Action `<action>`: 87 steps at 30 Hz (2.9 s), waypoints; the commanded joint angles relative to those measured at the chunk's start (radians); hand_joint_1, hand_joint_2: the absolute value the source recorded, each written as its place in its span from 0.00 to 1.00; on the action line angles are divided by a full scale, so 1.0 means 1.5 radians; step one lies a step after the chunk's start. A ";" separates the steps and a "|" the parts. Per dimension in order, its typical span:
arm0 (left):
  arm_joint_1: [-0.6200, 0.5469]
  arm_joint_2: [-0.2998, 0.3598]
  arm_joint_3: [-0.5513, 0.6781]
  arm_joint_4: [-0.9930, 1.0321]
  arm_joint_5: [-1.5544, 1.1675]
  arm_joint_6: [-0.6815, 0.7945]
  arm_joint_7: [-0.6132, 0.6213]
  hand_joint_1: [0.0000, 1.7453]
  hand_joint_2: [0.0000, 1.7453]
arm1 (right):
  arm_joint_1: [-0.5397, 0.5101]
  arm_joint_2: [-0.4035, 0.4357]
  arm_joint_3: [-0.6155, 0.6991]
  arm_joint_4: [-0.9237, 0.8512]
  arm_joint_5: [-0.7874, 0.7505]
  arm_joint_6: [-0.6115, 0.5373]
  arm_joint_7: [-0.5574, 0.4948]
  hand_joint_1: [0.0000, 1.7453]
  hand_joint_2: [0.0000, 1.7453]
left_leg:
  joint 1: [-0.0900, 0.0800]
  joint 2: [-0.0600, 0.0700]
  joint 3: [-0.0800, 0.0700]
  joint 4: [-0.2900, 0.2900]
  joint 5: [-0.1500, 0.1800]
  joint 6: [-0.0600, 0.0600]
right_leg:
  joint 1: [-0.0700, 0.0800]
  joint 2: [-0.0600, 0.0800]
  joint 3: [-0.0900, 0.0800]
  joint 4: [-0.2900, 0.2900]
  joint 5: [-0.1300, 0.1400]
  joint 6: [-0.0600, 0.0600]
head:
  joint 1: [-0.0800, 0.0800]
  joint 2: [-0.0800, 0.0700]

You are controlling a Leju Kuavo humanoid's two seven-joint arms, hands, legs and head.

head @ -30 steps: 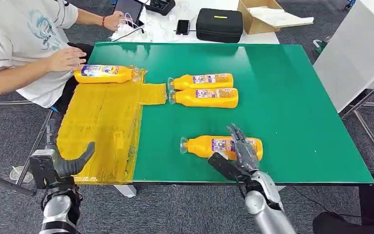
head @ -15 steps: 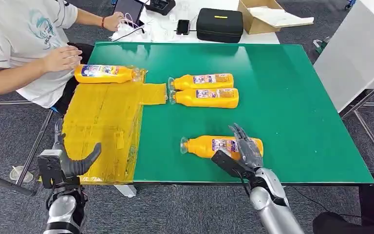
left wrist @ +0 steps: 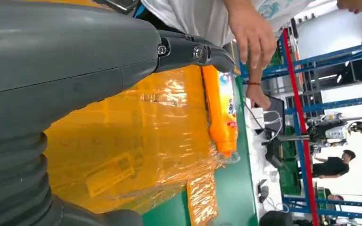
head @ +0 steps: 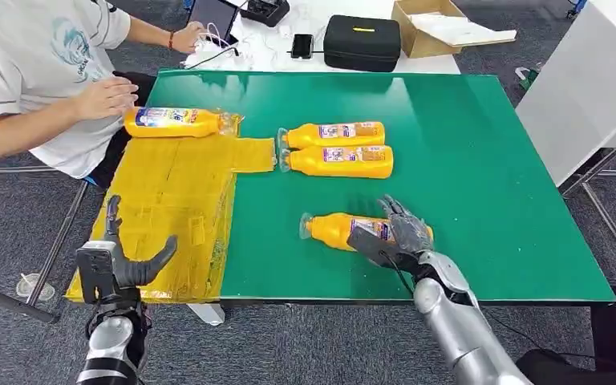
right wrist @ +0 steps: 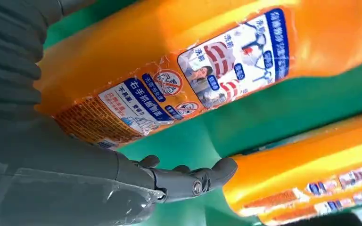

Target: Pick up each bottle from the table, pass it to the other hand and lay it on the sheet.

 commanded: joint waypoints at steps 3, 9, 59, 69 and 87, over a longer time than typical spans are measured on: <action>-0.043 0.010 0.004 0.089 0.005 -0.019 0.002 0.00 1.00 | -0.050 -0.036 0.053 0.116 -0.009 0.059 0.001 0.00 1.00 | 0.000 0.000 0.002 -0.001 0.000 0.001 | 0.000 -0.001 0.003 -0.001 0.000 -0.001 | 0.000 0.000; -0.057 0.008 0.004 0.110 0.002 -0.027 0.002 0.00 1.00 | -0.078 -0.060 0.093 0.152 -0.023 0.116 -0.009 0.44 1.00 | 0.000 -0.001 0.003 -0.001 0.000 0.001 | 0.001 -0.002 0.003 -0.001 0.000 -0.001 | 0.000 0.000; -0.001 0.001 -0.209 -0.056 0.336 -0.438 0.137 0.00 1.00 | 0.165 0.201 -0.046 -0.104 -0.183 -0.388 -0.447 1.00 1.00 | 0.001 0.001 0.000 -0.001 -0.001 0.001 | 0.001 0.001 0.000 -0.001 0.000 -0.001 | 0.000 0.000; -0.056 0.010 -0.272 0.021 0.344 -0.444 0.152 0.00 1.00 | 0.129 0.291 0.011 0.043 0.057 -0.447 -0.452 1.00 1.00 | 0.001 0.001 -0.001 -0.001 0.000 0.000 | 0.001 0.000 -0.001 -0.001 0.000 -0.001 | 0.000 0.000; -0.088 -0.006 -0.262 0.095 0.456 -0.492 0.170 0.00 1.00 | 0.122 0.304 0.049 0.080 0.146 -0.447 -0.417 1.00 1.00 | 0.000 0.001 -0.002 -0.001 0.000 0.000 | 0.001 0.000 -0.002 0.000 0.000 0.000 | 0.000 0.000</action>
